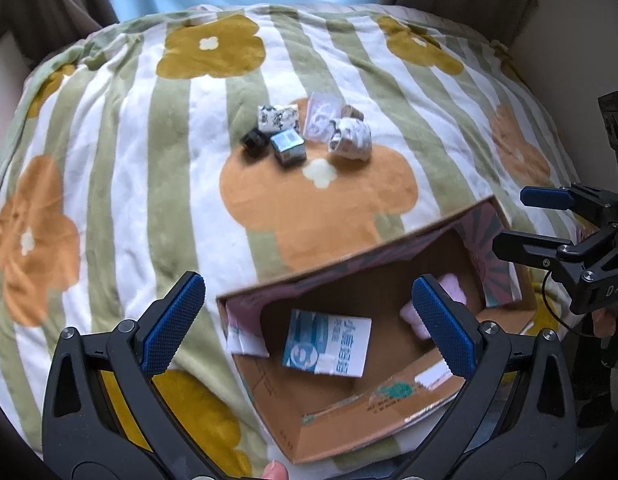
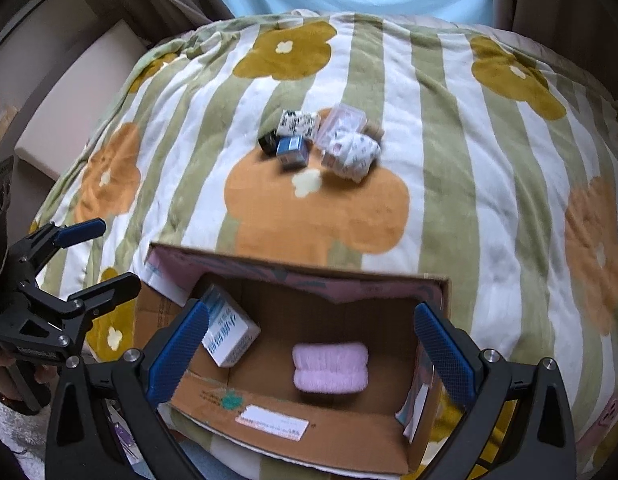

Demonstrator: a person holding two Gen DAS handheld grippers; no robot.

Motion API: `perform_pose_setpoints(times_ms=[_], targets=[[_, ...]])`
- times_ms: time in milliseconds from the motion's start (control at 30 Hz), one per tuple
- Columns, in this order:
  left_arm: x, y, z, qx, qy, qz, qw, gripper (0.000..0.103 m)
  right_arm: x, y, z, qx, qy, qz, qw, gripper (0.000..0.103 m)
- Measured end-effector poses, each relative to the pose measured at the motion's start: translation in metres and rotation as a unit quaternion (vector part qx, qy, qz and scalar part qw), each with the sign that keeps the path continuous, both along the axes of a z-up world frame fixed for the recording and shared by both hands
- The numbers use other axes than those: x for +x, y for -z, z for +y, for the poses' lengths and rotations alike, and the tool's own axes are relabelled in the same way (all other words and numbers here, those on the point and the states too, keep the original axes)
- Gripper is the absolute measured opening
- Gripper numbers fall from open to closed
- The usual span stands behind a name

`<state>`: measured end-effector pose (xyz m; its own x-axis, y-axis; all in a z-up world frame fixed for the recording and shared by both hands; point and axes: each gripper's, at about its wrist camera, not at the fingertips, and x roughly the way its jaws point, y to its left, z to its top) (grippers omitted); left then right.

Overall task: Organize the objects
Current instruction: 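Lift both tools out of the box and move back toward the items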

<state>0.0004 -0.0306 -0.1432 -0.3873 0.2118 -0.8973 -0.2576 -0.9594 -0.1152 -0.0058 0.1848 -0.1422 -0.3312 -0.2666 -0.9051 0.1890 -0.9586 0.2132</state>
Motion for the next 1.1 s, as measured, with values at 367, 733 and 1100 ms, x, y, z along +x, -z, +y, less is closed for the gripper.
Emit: perform_pose_setpoints(times_ms=[367, 733, 1100], targets=[[-0.063, 0.004, 0.004, 0.026, -0.03, -0.014, 0.9991, 0.103, -0.047, -0.004, 0.014, -0.018, 0.006, 0.006, 1.0, 0.102], [-0.132, 0.026, 0.025, 0.052, -0.032, -0.038, 0.9974, 0.103, -0.114, 0.009, 0.044, -0.091, 0.041, -0.018, 0.995, 0.102], [-0.187, 0.073, 0.031, 0.062, -0.059, -0.085, 0.9927, 0.099, -0.178, 0.038, 0.062, -0.146, 0.073, -0.043, 0.986, 0.102]])
